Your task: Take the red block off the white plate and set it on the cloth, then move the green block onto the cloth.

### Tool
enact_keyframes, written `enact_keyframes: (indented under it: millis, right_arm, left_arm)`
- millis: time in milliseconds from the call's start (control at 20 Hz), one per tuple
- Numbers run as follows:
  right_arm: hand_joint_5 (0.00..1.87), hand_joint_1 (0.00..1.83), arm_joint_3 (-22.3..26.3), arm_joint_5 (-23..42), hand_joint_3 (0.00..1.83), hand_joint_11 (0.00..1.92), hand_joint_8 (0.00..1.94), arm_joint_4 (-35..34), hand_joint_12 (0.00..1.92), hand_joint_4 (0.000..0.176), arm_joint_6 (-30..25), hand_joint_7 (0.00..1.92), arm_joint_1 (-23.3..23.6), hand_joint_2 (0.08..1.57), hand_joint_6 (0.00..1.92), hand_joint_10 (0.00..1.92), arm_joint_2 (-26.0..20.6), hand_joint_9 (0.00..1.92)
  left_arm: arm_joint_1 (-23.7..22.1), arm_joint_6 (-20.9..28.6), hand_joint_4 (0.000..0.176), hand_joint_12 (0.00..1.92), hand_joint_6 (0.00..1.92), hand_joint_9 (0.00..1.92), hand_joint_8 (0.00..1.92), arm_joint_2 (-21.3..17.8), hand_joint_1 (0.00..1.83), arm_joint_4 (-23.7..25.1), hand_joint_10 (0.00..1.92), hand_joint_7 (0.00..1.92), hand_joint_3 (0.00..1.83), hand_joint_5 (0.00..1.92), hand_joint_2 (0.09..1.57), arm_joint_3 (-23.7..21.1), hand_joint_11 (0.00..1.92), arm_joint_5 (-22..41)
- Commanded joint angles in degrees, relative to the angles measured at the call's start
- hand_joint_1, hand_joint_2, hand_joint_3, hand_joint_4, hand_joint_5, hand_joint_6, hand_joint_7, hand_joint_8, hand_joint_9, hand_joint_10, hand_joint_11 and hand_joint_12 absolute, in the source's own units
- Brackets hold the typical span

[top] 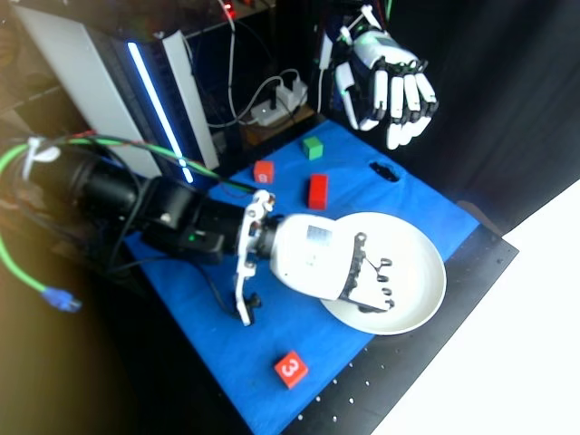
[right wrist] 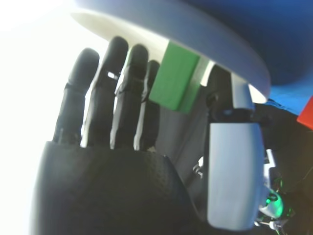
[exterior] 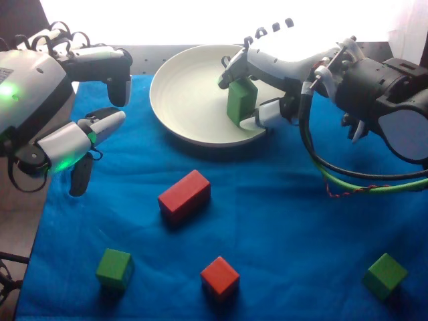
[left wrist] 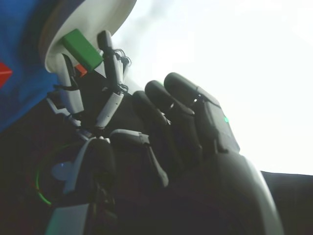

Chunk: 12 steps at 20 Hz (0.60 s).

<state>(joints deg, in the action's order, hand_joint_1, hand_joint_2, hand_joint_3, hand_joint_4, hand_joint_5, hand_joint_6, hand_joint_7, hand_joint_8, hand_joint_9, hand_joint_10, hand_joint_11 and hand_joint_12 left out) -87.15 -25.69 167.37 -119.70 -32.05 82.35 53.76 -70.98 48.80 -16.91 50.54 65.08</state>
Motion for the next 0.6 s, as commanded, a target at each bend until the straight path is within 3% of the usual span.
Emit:
enact_keyframes:
  millis: [0,50,100,150,200,250,300,350,550]
  right_arm:
    - [0.82,1.28,-0.3,-6.3,0.00,0.10,0.06,0.2,1.58,0.000,0.1,0.95,1.1,1.02,0.01,0.68,0.0,0.63]
    - [0.82,1.28,-0.4,-6.3,0.00,0.10,0.06,0.1,1.58,0.000,0.1,0.95,1.1,1.02,0.01,0.68,0.0,0.63]
    - [0.87,1.35,-0.5,-6.3,0.00,0.18,0.76,0.0,1.51,0.000,0.1,1.01,1.1,1.08,0.00,0.61,0.0,0.71]
    - [0.87,1.26,-0.5,-6.3,0.00,0.27,1.01,-0.1,1.48,0.000,0.1,1.02,1.1,1.13,0.86,0.56,0.0,0.83]
    - [0.87,1.26,-0.6,-6.3,0.00,0.27,1.01,-0.1,1.48,0.000,0.1,1.02,1.1,1.13,0.86,0.56,0.0,0.83]
    - [0.88,1.35,-0.6,-6.3,0.01,0.40,0.97,-0.1,1.36,0.000,0.1,1.00,1.1,1.14,1.05,1.18,0.0,0.80]
    - [0.88,1.36,-0.6,-6.3,0.00,0.44,1.03,-0.1,1.31,0.000,0.1,0.95,1.1,1.15,1.11,1.34,0.0,0.77]
    - [0.86,1.35,-0.6,-6.3,0.00,0.38,1.13,-0.1,1.42,0.000,0.1,0.85,1.3,1.18,1.19,1.45,0.0,0.70]
    - [0.87,1.36,-0.6,-6.3,0.00,0.47,1.14,-0.1,1.53,0.000,0.1,0.87,1.9,1.17,1.13,1.45,-0.2,0.75]
  left_arm:
    - [-0.7,0.0,0.176,1.42,1.63,0.42,0.13,0.2,0.74,1.2,0.82,0.71,0.00,0.53,1.36,-0.2,0.15,7.6]
    - [-0.7,0.0,0.176,1.42,1.63,0.42,0.13,0.2,0.74,1.2,0.82,0.71,0.00,0.53,1.36,-0.2,0.15,7.7]
    - [-0.7,0.0,0.176,1.43,1.64,0.41,0.14,0.2,0.73,1.2,0.85,0.70,0.00,0.52,1.37,-0.2,0.15,7.7]
    - [-0.7,0.0,0.176,1.41,1.63,0.38,0.19,0.2,0.74,1.2,0.87,0.69,0.00,0.53,1.36,-0.3,0.10,7.7]
    - [-0.7,0.0,0.176,1.41,1.63,0.38,0.19,0.2,0.74,1.1,0.87,0.69,0.00,0.53,1.36,-0.3,0.10,7.7]
    - [-0.7,0.0,0.176,1.41,1.63,0.38,0.19,0.2,0.74,1.1,0.87,0.69,0.00,0.53,1.36,-0.3,0.10,7.7]
    - [-0.6,0.0,0.176,1.37,1.63,0.39,0.20,0.2,0.74,1.0,0.82,0.69,0.00,0.53,1.36,-0.3,0.11,7.6]
    - [-0.6,0.0,0.176,1.35,1.64,0.41,0.21,0.2,0.74,0.8,0.79,0.68,0.00,0.53,1.36,-0.2,0.14,7.5]
    - [-0.6,0.0,0.176,1.35,1.62,0.42,0.25,0.2,0.75,0.6,0.81,0.68,0.00,0.54,1.36,-0.2,0.16,7.3]
